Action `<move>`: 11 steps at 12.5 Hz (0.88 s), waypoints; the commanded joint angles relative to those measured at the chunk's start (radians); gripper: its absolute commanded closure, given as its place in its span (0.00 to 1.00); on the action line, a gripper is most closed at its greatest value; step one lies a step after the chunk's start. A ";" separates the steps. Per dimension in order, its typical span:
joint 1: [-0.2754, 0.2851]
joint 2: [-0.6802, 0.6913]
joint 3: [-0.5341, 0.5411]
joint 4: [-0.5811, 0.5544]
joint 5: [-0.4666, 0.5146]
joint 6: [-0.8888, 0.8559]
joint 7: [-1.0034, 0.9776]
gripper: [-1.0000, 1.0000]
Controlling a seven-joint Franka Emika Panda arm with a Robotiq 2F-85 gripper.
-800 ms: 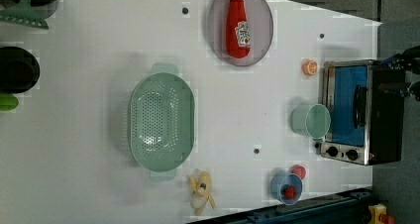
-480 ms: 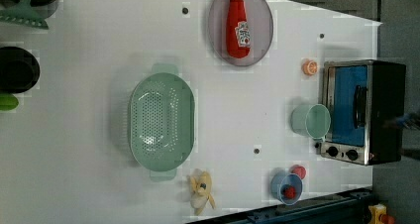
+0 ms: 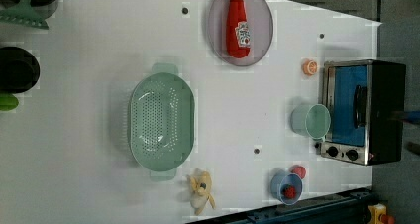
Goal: Drag strainer left to right.
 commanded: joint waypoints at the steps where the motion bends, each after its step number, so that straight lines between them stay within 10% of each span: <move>1: 0.054 0.151 0.191 -0.053 0.029 -0.014 0.209 0.00; 11: 0.060 0.604 0.435 -0.092 -0.009 0.456 1.163 0.00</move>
